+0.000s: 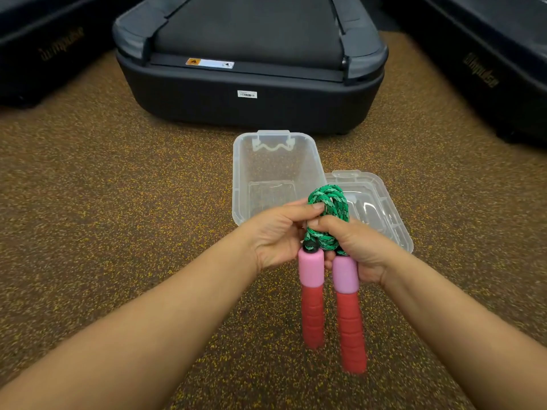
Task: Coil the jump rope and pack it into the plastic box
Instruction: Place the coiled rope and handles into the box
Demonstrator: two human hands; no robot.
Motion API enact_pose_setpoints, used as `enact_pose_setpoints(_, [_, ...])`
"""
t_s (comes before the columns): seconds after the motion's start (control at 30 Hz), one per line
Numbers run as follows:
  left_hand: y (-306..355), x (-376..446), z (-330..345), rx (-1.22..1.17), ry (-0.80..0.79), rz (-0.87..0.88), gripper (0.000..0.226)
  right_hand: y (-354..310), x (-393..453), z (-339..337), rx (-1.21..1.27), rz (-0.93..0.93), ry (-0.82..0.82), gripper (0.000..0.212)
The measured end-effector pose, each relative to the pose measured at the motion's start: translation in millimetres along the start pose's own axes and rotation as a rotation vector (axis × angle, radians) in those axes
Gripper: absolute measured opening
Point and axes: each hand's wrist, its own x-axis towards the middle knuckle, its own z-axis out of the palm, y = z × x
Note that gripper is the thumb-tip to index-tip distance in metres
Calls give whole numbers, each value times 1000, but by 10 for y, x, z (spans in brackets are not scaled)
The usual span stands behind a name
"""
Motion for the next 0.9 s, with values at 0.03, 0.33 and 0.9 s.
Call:
enact_pose_setpoints(0.03, [5, 6, -7, -16, 25, 4, 35, 0, 4, -15, 2, 5, 5, 11])
enact_pose_setpoints(0.33, [44, 25, -144, 320, 430, 268, 34, -122, 3, -180, 36, -5, 57, 12])
enact_pose_setpoints(0.9, [-190, 248, -444, 1907, 493, 198, 37, -140, -269, -268, -162, -284, 171, 13])
